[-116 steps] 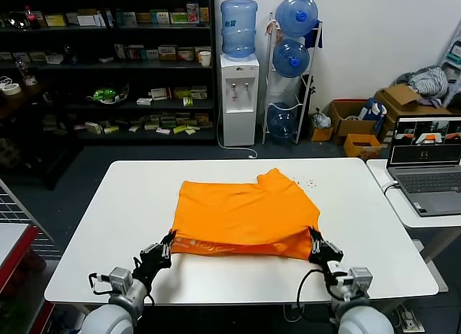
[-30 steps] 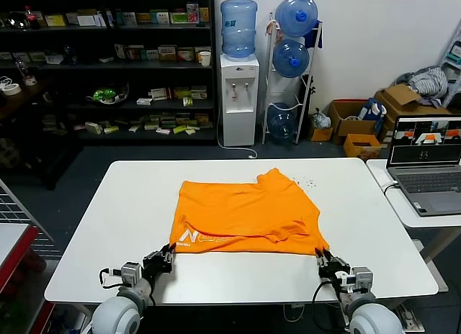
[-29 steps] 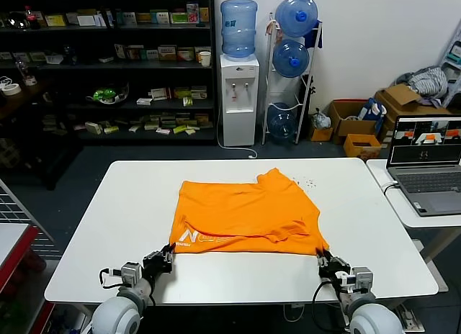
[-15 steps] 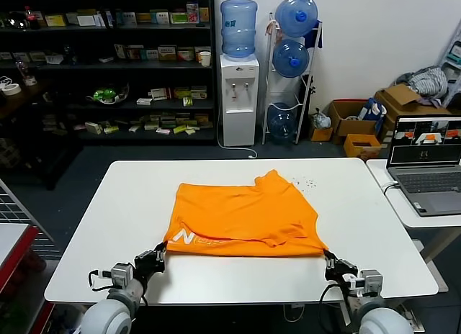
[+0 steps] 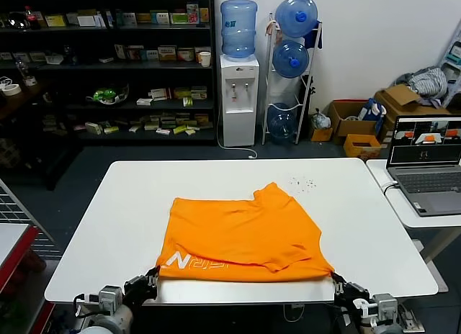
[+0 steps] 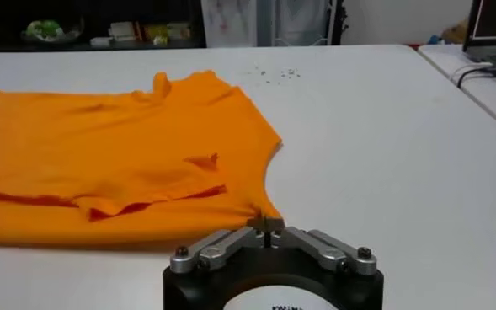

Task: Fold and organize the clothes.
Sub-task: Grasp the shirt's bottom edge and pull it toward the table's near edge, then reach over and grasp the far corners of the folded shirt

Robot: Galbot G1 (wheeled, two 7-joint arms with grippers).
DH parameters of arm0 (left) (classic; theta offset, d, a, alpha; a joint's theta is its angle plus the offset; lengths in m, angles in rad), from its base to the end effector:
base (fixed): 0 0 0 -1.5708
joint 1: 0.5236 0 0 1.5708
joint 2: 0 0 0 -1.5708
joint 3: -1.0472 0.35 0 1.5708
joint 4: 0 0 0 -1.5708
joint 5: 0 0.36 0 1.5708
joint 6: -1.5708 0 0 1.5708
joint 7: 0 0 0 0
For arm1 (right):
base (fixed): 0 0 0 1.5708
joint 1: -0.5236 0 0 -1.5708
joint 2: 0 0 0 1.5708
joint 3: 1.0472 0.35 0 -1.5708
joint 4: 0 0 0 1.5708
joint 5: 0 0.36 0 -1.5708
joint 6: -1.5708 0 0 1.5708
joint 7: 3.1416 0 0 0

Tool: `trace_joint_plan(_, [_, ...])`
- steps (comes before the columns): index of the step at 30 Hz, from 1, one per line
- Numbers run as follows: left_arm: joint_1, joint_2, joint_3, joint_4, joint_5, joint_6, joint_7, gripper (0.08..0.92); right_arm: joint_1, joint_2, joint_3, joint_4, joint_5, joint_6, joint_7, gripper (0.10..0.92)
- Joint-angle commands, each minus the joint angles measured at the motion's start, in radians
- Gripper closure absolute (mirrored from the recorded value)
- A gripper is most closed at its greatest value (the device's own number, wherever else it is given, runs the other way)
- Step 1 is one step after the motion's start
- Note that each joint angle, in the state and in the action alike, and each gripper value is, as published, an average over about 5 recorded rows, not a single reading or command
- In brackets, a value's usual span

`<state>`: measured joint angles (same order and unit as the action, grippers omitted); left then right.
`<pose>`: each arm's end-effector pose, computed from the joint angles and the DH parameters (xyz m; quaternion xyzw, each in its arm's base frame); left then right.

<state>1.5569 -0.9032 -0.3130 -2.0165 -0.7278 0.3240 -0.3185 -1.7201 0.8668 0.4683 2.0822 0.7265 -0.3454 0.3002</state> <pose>0.1821 0.0673 -0.3252 -0.0642 -0.9495 0.0243 0.3062 0.1556 -0.0993 -0.3078 0.0397 -0.9454 0.0004 0.3236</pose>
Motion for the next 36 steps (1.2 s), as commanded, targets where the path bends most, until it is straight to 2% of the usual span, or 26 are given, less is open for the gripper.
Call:
trace_joint_plan(1, [0.098, 0.025, -0.014, -0.076, -0.032, 0.034, -0.039, 0.878, -0.076, -0.019, 0.021, 0.051, -0.006, -0.016, 0.012, 0.889])
trace_joint_plan(5, [0.084, 0.032, -0.027, -0.086, -0.035, 0.042, -0.047, 0.777, -0.039, -0.040, 0.032, 0.060, 0.008, -0.014, 0.018, 0.801])
trace_joint_plan(9, [0.047, 0.053, -0.062, -0.106, -0.070, 0.065, -0.060, 0.665, 0.054, -0.084, 0.034, 0.063, 0.049, -0.006, 0.020, 0.680])
trace_joint_plan(14, [-0.056, 0.087, -0.107, -0.082, -0.107, 0.039, -0.025, 0.517, 0.377, -0.082, -0.072, -0.058, 0.103, 0.004, 0.010, 0.541])
trace_joint_plan(19, [-0.300, 0.062, -0.039, 0.089, -0.116, -0.011, 0.061, 0.370, 0.806, 0.036, -0.312, -0.342, 0.141, -0.006, 0.021, 0.394])
trace_joint_plan(25, [-0.620, -0.011, 0.097, 0.424, -0.101, -0.031, 0.169, 0.212, 1.114, 0.199, -0.476, -0.655, 0.123, -0.036, 0.006, 0.235])
trace_joint_plan(31, [-0.772, -0.071, 0.170, 0.632, -0.099, -0.032, 0.211, 0.178, 1.192, 0.296, -0.532, -0.847, 0.062, -0.043, -0.032, 0.203])
trace_joint_plan(36, [-0.816, -0.102, 0.209, 0.710, -0.102, -0.014, 0.215, 0.177, 1.202, 0.347, -0.538, -0.945, 0.016, -0.051, -0.054, 0.203])
